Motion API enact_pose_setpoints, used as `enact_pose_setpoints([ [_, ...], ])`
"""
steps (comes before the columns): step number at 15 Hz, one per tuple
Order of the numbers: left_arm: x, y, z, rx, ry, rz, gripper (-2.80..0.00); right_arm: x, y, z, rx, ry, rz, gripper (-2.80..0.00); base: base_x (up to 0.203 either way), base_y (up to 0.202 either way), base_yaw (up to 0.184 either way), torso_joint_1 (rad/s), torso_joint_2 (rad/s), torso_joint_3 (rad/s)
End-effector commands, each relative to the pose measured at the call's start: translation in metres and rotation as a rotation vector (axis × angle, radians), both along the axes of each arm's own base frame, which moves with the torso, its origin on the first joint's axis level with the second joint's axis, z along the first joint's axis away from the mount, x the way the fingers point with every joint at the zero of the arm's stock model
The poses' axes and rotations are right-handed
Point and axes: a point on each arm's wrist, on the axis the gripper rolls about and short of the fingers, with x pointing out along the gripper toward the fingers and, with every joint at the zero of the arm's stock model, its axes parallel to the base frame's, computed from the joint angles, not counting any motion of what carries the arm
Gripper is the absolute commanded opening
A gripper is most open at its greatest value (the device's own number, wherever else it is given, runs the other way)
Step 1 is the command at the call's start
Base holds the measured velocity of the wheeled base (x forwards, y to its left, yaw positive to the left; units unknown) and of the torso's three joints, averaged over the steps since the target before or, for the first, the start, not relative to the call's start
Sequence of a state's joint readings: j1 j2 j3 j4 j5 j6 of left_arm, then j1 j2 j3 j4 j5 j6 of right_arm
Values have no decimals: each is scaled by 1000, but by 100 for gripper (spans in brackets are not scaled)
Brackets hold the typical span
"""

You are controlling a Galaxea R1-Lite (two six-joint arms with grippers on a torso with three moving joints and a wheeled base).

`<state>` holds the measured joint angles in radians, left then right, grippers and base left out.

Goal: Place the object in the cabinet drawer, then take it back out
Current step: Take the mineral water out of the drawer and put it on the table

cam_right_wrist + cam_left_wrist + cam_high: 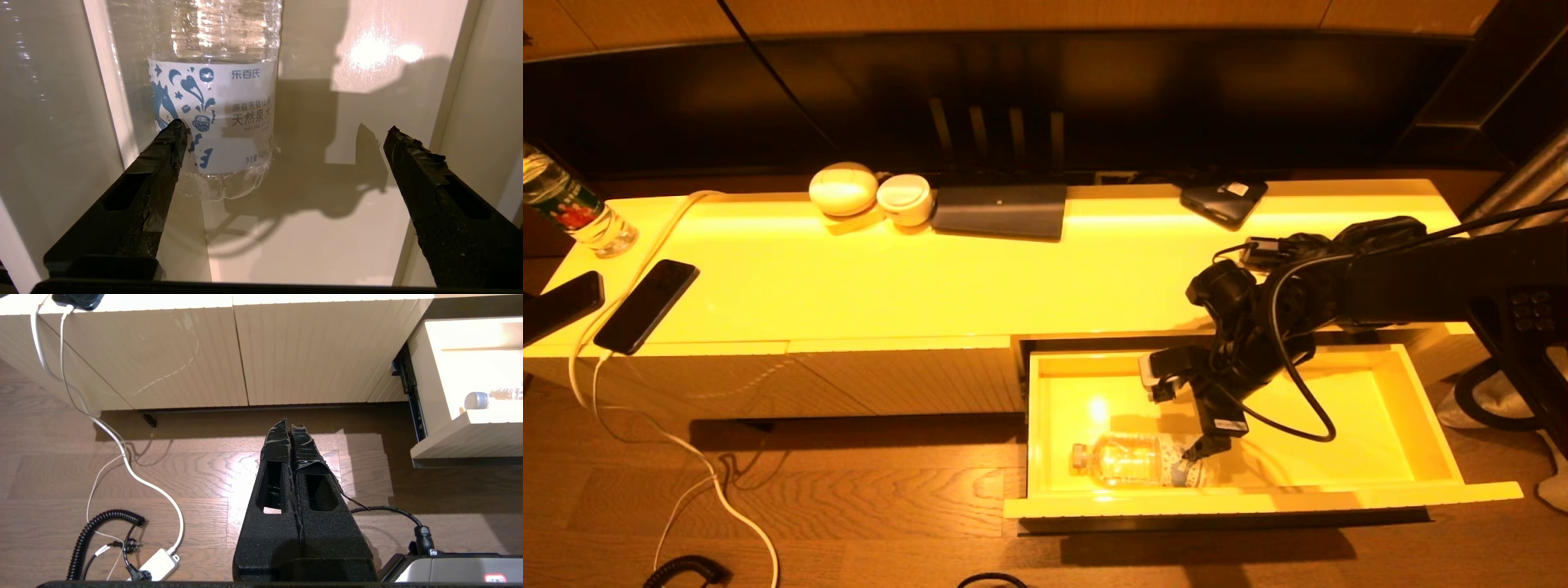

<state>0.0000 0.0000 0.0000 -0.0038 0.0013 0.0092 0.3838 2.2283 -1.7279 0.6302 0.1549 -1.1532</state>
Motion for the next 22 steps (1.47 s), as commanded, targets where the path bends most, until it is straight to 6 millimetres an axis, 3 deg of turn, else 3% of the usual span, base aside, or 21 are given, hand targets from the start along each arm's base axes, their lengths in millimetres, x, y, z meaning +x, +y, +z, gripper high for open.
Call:
enact_pose_setpoints([
  [1,0,0,0,0,1,0,-280,-1,4,-3,-5,8,16,0,0,0,0,0,0,0],
  [22,0,0,0,0,1,0,-280,5,13,-34,-28,70,20,0,0,0,0,0,0,0],
])
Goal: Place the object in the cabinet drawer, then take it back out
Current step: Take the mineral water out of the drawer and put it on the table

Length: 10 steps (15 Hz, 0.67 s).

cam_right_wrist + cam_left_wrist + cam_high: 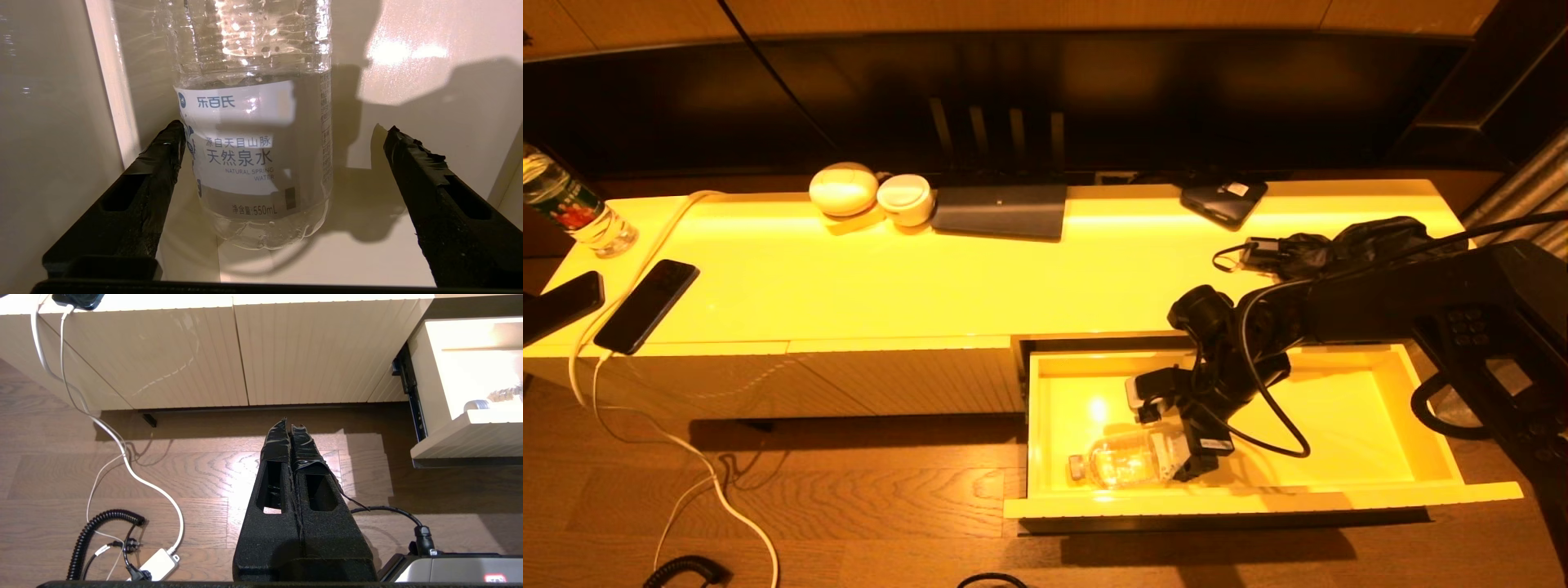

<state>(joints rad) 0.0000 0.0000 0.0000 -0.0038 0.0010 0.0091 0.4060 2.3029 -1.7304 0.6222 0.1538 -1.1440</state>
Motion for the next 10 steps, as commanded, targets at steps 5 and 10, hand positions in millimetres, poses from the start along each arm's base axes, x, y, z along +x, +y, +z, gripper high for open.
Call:
enact_pose_setpoints([
  [5,0,0,0,0,1,1,-280,1,1,-7,-7,16,4,0,0,0,0,0,0,0],
  [10,0,0,0,0,1,1,-280,0,5,-8,-6,21,6,0,0,0,0,0,0,0],
])
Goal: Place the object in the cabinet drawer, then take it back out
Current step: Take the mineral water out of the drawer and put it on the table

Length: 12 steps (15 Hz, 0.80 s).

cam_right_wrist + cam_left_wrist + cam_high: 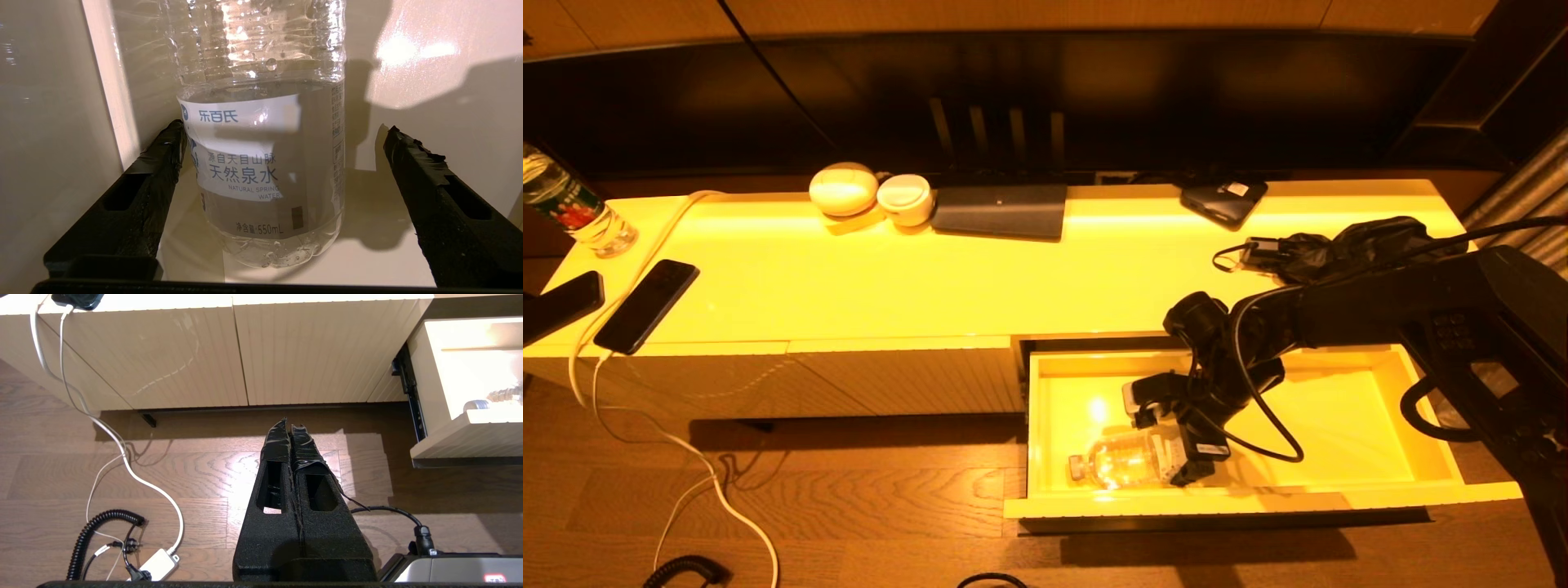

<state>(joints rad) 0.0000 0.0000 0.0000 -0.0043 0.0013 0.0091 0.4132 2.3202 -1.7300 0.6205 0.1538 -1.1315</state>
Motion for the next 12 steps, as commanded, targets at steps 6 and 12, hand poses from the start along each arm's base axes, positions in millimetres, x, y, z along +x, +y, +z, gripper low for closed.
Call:
enact_pose_setpoints([
  [6,0,0,0,0,1,0,-280,0,2,-1,-3,4,11,0,0,0,0,0,0,0],
  [12,0,0,0,0,1,0,-280,1,5,-1,0,-3,15,0,0,0,0,0,0,0],
])
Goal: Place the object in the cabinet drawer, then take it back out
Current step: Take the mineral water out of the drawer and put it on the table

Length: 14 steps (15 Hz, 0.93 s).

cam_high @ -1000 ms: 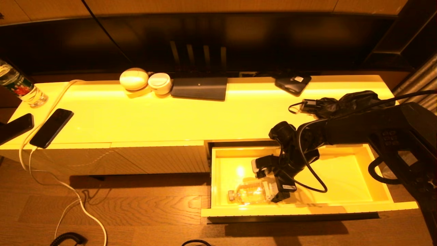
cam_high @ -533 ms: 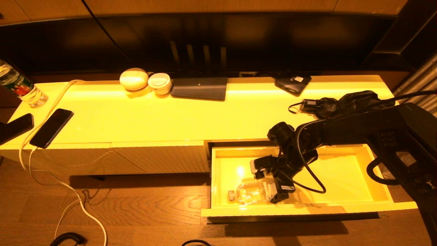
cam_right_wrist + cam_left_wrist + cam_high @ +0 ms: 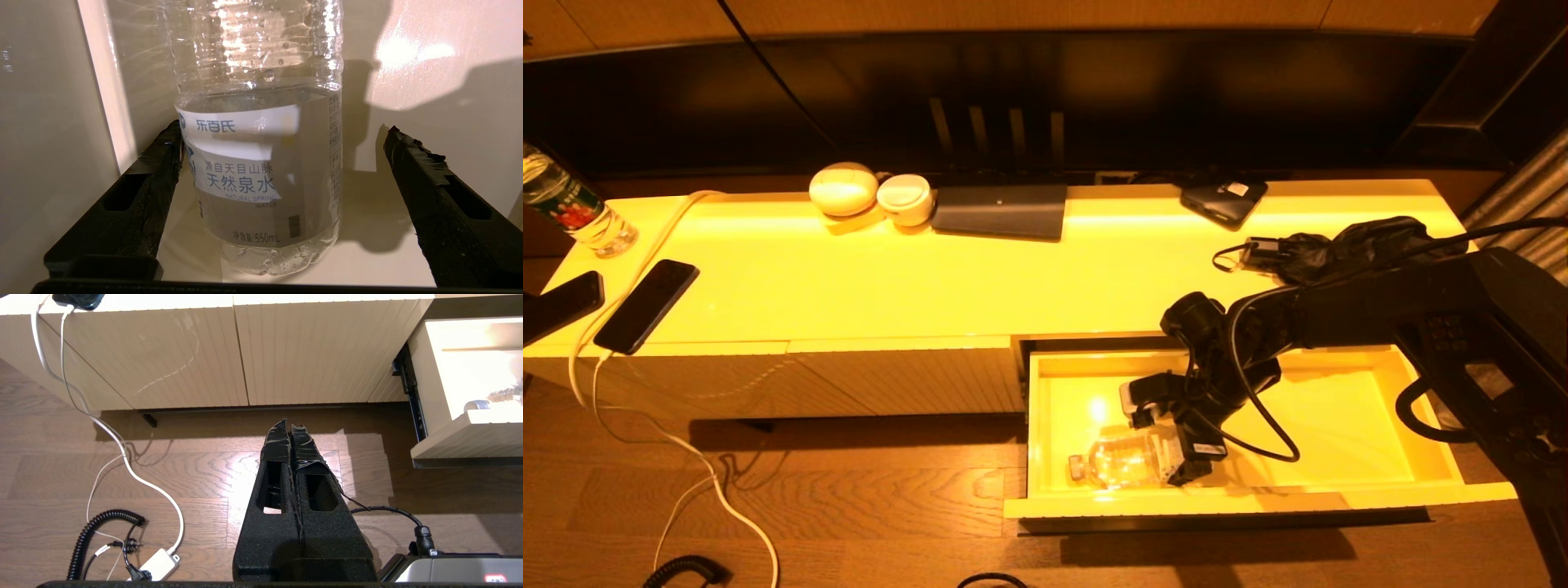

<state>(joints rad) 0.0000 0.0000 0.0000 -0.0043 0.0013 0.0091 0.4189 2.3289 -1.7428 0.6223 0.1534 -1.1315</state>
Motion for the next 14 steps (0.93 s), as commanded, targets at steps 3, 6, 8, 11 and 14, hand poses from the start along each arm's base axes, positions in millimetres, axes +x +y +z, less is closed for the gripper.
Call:
enact_pose_setpoints([
  [3,0,0,0,0,1,0,-280,0,1,1,1,-4,10,0,0,0,0,0,0,0],
  [6,0,0,0,0,1,0,-280,0,2,0,-1,0,10,0,0,0,0,0,0,0],
  [8,0,0,0,0,1,0,-280,1,2,-4,-5,11,12,0,0,0,0,0,0,0],
  [11,0,0,0,0,1,0,-280,1,2,-3,-3,6,11,0,0,0,0,0,0,0],
  [14,0,0,0,0,1,0,-280,3,3,1,2,-8,10,0,0,0,0,0,0,0],
])
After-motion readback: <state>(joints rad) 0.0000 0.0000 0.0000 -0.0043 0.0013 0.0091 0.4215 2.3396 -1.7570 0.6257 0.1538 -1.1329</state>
